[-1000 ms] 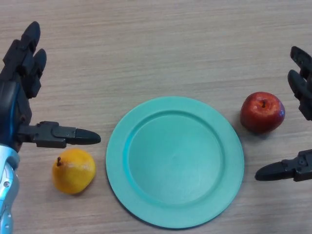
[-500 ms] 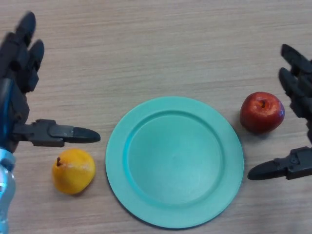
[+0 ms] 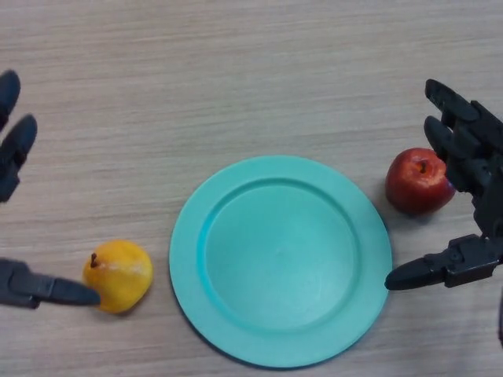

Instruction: Pick up the yellow pear and place it on the plate

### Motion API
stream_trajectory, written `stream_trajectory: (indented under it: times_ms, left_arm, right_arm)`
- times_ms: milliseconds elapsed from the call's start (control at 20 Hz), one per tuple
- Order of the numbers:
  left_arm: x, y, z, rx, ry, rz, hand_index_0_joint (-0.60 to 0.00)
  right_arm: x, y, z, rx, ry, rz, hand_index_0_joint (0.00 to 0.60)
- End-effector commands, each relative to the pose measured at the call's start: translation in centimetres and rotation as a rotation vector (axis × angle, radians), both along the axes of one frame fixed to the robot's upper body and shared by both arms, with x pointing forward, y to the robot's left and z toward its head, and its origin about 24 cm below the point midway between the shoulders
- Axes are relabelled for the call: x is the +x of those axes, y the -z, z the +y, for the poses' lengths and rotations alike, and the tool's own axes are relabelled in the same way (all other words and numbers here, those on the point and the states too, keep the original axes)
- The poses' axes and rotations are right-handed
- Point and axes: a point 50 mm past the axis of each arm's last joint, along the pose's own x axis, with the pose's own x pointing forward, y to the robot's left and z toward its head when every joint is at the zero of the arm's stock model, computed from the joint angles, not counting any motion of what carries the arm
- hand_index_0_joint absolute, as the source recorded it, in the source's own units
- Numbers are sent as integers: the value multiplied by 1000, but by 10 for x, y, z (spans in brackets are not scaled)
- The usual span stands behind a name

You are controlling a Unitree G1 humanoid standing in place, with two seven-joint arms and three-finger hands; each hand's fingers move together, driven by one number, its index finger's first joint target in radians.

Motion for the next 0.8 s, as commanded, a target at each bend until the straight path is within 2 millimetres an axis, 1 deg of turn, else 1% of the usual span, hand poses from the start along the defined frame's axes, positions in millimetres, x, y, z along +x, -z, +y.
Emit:
stream_trajectory:
  times_ms: [50,200,250,300,350,400,450,500,550,600,650,700,750,800]
  left_arm:
    - [-15,-27,14,101,-28,-204,0]
    - [-12,-7,20,133,-73,-200,0]
    - [-12,-5,21,133,-77,-199,0]
    - [-12,1,22,146,-92,-202,0]
    - [-11,8,22,184,-98,-188,0]
    - [-9,21,21,233,-102,-167,0]
    - [-8,26,21,252,-102,-156,0]
    - [-7,37,21,280,-104,-131,0]
    - [-6,40,22,285,-106,-125,0]
    - [-5,48,26,293,-114,-106,0]
    - [-5,51,27,293,-121,-103,0]
    - [-3,58,30,289,-132,-84,0]
    - [-2,61,30,284,-131,-75,0]
    - [1,67,31,274,-136,-61,0]
  right_arm:
    - [-5,-33,-5,-38,5,-213,0]
    - [-6,-33,-6,-37,10,-224,0]
    - [-6,-34,-7,-34,10,-222,0]
    - [-6,-35,-8,-34,12,-222,0]
    - [-6,-36,-9,-31,14,-226,0]
    - [-7,-36,-9,-33,16,-234,0]
    - [-7,-36,-9,-35,16,-236,0]
    - [-8,-35,-10,-33,13,-232,0]
    - [-9,-35,-10,-32,13,-229,0]
    - [-11,-34,-11,-28,12,-224,0]
    - [-11,-34,-11,-27,13,-218,0]
    - [-12,-33,-11,-30,14,-212,0]
    - [-13,-34,-11,-30,14,-212,0]
    - [-14,-36,-13,-24,19,-218,0]
